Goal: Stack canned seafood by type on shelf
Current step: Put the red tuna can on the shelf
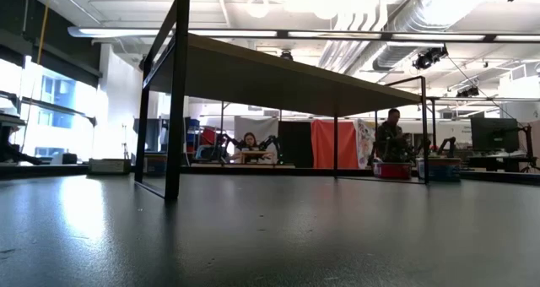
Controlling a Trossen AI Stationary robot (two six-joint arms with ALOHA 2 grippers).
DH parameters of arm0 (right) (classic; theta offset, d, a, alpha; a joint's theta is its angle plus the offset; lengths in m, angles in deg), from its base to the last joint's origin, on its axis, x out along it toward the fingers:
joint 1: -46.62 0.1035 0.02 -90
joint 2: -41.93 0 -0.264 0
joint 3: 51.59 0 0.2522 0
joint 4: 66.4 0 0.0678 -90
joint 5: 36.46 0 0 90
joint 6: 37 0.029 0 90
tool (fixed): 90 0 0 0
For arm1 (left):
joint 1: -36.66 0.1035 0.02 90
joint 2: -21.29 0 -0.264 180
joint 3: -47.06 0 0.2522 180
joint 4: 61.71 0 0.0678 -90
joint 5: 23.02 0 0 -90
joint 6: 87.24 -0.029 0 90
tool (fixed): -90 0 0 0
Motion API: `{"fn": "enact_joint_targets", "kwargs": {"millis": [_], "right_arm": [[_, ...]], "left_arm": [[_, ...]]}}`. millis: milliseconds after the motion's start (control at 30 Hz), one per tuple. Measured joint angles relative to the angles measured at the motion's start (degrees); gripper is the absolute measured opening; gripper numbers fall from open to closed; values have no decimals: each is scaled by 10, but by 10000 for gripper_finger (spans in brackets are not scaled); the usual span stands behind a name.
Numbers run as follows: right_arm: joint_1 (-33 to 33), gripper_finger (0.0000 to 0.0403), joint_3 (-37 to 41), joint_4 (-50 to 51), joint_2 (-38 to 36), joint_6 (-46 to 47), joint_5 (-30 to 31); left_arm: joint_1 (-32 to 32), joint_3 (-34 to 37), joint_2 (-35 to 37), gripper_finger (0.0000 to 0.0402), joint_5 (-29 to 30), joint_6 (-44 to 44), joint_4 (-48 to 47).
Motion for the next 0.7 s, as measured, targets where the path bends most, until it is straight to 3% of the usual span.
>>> {"fn": "enact_joint_targets", "kwargs": {"millis": [167,300,567,700], "right_arm": [[-10,0,-6,-42,42,-25,-35],[-27,0,-5,-126,70,-27,-38],[-72,0,-3,-254,101,-48,32],[-107,0,-2,-321,115,-92,38]], "left_arm": [[17,0,-15,0,-63,-60,44],[27,0,-28,0,-73,-95,53],[42,0,-52,0,-70,-116,56],[44,0,-72,0,-66,-131,73]]}}
